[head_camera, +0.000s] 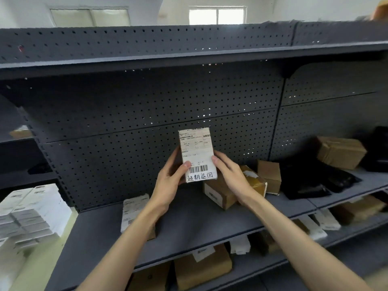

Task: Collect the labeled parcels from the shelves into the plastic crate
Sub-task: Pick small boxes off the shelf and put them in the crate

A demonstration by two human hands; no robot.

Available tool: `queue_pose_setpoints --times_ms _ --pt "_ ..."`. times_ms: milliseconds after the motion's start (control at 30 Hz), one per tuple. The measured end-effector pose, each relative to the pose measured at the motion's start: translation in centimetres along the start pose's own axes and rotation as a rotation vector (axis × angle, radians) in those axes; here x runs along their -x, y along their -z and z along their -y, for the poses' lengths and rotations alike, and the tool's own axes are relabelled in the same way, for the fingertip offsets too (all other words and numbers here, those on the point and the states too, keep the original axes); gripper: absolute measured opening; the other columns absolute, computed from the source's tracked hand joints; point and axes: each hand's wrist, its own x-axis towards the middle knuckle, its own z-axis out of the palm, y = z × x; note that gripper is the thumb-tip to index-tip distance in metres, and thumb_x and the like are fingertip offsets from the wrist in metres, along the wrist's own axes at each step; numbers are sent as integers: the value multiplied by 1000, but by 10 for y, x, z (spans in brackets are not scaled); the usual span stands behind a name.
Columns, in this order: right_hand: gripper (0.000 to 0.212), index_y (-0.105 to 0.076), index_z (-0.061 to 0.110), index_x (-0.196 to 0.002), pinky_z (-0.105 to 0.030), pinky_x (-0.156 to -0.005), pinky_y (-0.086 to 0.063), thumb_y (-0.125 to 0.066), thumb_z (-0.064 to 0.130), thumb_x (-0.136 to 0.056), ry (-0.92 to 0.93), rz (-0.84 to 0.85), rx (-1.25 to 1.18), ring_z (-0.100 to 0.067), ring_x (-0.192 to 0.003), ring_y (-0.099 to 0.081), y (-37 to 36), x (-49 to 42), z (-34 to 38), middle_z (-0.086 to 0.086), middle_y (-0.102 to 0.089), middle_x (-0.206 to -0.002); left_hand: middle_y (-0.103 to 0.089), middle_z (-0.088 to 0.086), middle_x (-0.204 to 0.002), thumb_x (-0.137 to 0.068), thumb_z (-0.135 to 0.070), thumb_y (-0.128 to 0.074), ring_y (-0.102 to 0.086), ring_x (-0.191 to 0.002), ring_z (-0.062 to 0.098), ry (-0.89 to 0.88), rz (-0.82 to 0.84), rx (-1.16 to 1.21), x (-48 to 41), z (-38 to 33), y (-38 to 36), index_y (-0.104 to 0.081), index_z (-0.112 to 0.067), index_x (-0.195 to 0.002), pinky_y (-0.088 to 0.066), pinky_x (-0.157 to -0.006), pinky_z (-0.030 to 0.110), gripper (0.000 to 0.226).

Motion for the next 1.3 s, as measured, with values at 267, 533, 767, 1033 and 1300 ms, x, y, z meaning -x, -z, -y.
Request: queue_pose_setpoints --times_ms 267,533,767,1033,1300 --pt "39 -67 22 -121 -21 -92 -43 -50 49 -99 -131 -286 713 -7 -110 -58 126 47 28 7 -66 -119 -65 -8 -135 -99 -17 -62 -68 -114 8 -4 309 121 -26 -6 -90 -42 -33 -150 -58 -83 24 57" --pt "45 -66 18 -110 -40 -82 -52 -46 57 -95 -494 -536 1282 -26 -102 -63 256 163 83 -5 -66 -108 -70 5 -126 -99 -14 -62 -71 -104 8 4 697 217 -17 -17 -228 -40 -30 -153 -60 -77 25 61" --pt "29 -55 20 -77 -34 -62 -40 -54 42 -96 -718 -702 1344 -28 -81 -61 338 249 110 -7 -65 -89 -71 7 -122 -100 -15 -60 -72 -104 16 2 958 287 7 -31 -355 -37 -34 -154 -59 -77 27 62" --pt "36 -66 13 -104 -39 -80 -53 -50 44 -98 -780 -818 1331 -27 -93 -62 447 287 120 -9 -66 -107 -72 2 -122 -100 -18 -60 -72 -107 18 -58 1119 272 10 -36 -501 -33 -34 -156 -61 -82 31 65" --pt "36 -60 10 -121 -32 -80 -45 -47 39 -103 -801 -825 1323 -26 -110 -59 565 303 134 -11 -62 -125 -70 5 -128 -98 -23 -63 -69 -114 21 -98 1174 302 -2 -31 -659 -34 -37 -155 -58 -92 47 66"
